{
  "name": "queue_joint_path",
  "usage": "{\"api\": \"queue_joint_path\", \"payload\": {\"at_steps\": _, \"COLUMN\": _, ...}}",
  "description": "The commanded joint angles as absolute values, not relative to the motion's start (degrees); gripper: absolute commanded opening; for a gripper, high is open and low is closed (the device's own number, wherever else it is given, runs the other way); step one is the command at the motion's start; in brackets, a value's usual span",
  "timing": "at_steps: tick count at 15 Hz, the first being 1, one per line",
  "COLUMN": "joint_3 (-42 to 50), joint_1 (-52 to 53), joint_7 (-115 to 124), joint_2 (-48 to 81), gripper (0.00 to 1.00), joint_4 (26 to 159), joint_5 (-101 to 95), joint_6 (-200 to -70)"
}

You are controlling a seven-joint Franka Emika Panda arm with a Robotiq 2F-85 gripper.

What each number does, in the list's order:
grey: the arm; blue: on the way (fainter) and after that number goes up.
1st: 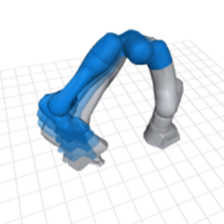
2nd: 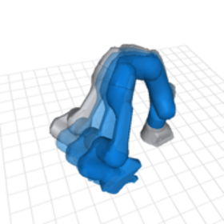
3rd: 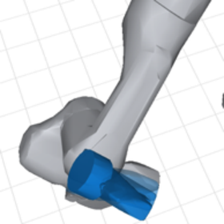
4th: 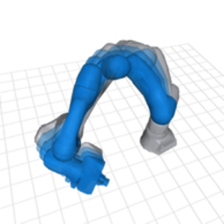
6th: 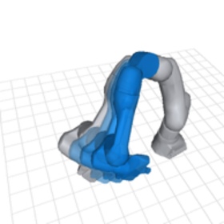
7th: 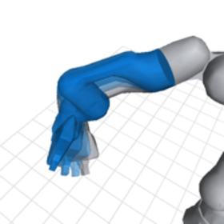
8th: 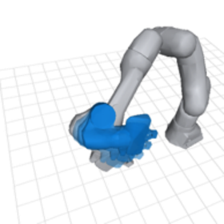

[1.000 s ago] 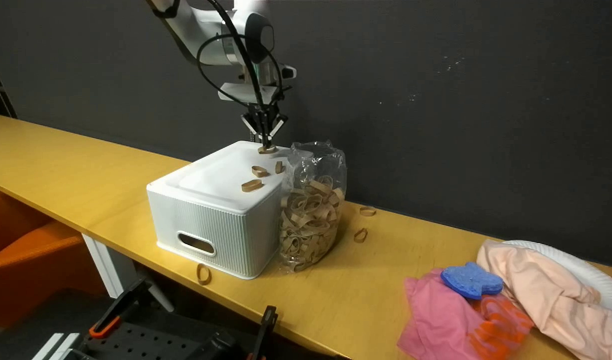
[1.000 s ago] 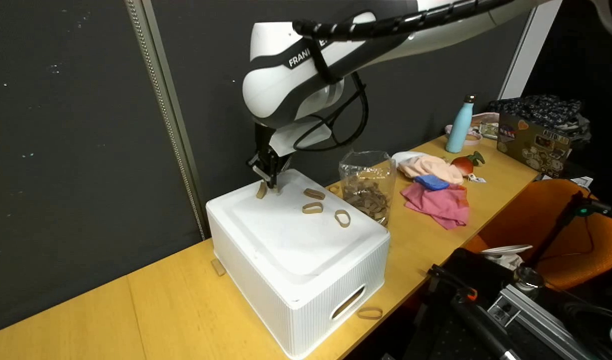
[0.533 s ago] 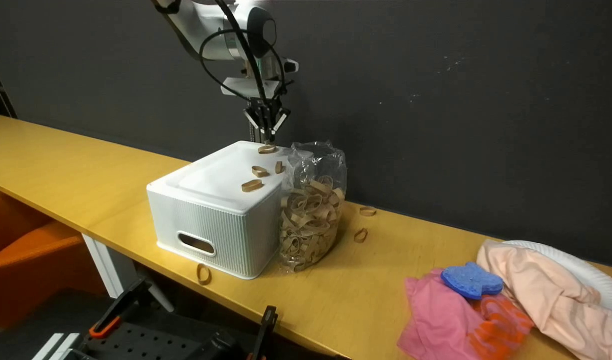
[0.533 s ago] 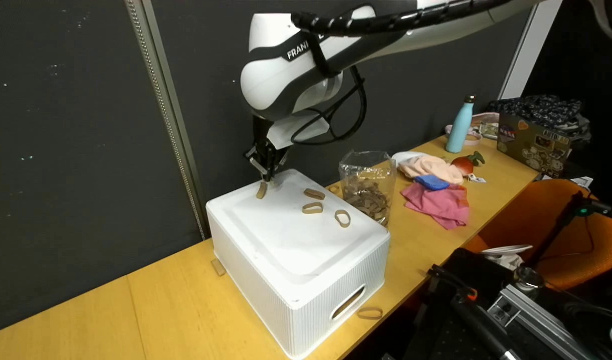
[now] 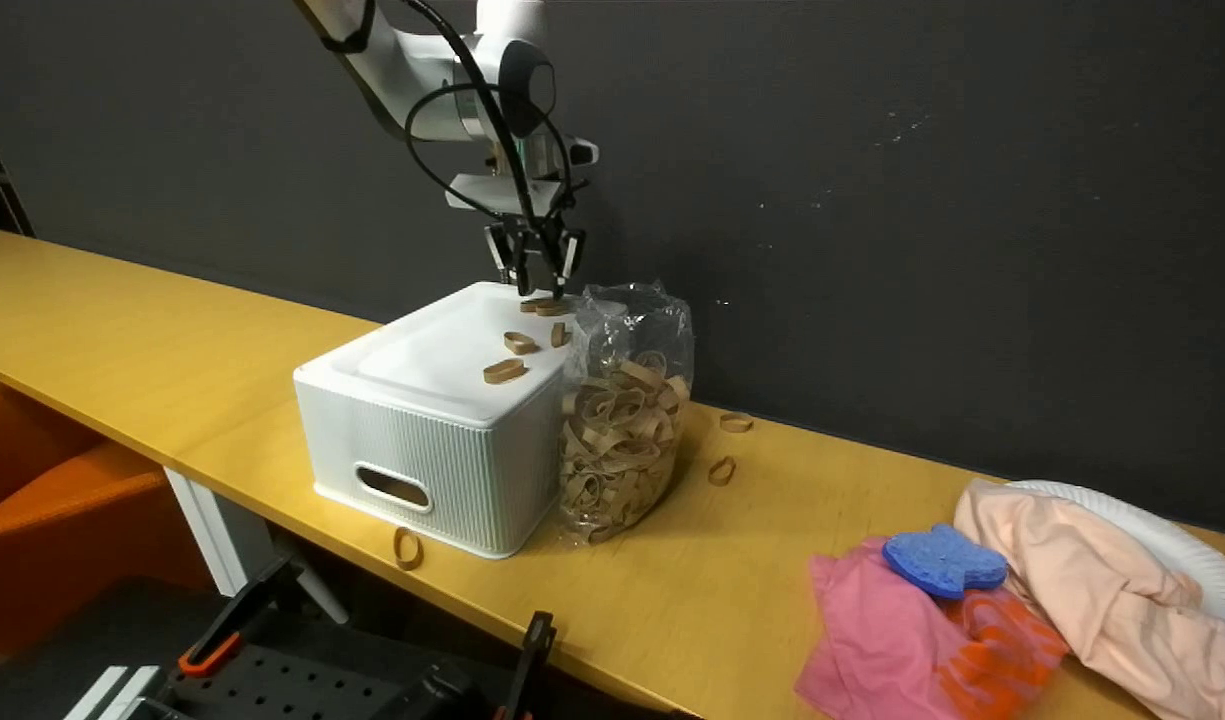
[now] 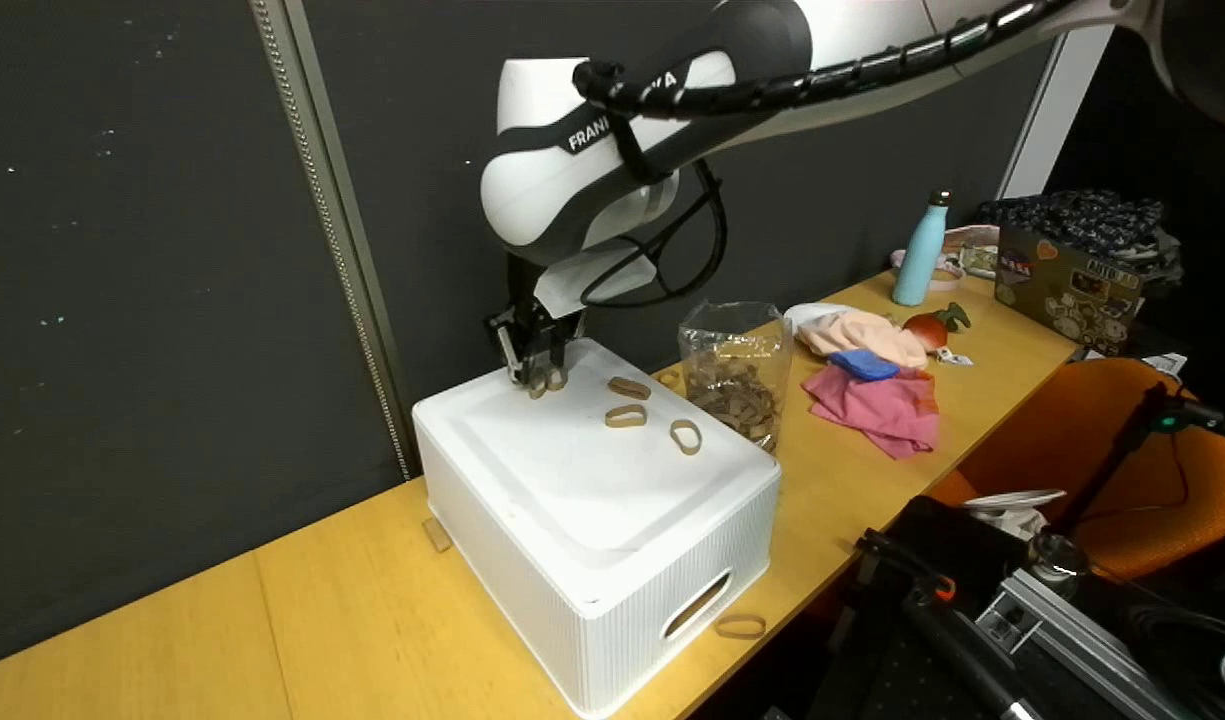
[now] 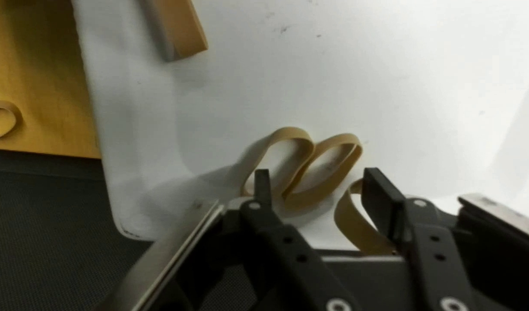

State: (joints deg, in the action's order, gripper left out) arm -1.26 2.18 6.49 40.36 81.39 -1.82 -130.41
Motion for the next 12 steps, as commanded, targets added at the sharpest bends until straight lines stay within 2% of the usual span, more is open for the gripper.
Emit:
{"api": "queue_joint_path", "payload": {"at_steps": 1, "joint_3": -0.96, "joint_1": 2.44, "joint_7": 6.45, "joint_2": 41.69, "gripper": 0.67, "joint_4": 79.42, "joint_5": -0.7, "joint_6": -129.45}}
{"api": "queue_joint_path", "payload": {"at_steps": 2, "joint_3": -0.95, "joint_1": 2.39, "joint_7": 6.49, "joint_2": 41.69, "gripper": 0.66, "joint_4": 79.66, "joint_5": -0.66, "joint_6": -129.58}}
{"api": "queue_joint_path", "payload": {"at_steps": 3, "joint_3": -0.93, "joint_1": 2.36, "joint_7": 6.54, "joint_2": 41.7, "gripper": 0.71, "joint_4": 79.85, "joint_5": -0.63, "joint_6": -129.62}}
{"api": "queue_joint_path", "payload": {"at_steps": 5, "joint_3": -0.94, "joint_1": 2.24, "joint_7": 6.57, "joint_2": 41.61, "gripper": 0.64, "joint_4": 80.35, "joint_5": -0.51, "joint_6": -129.89}}
{"api": "queue_joint_path", "payload": {"at_steps": 6, "joint_3": -0.91, "joint_1": 2.21, "joint_7": 6.62, "joint_2": 41.61, "gripper": 0.54, "joint_4": 80.48, "joint_5": -0.5, "joint_6": -129.96}}
{"api": "queue_joint_path", "payload": {"at_steps": 7, "joint_3": -0.94, "joint_1": 2.15, "joint_7": 6.57, "joint_2": 41.57, "gripper": 0.39, "joint_4": 80.66, "joint_5": -0.45, "joint_6": -130.14}}
{"api": "queue_joint_path", "payload": {"at_steps": 12, "joint_3": -0.94, "joint_1": 2.05, "joint_7": 6.5, "joint_2": 41.52, "gripper": 0.02, "joint_4": 80.48, "joint_5": -0.5, "joint_6": -129.95}}
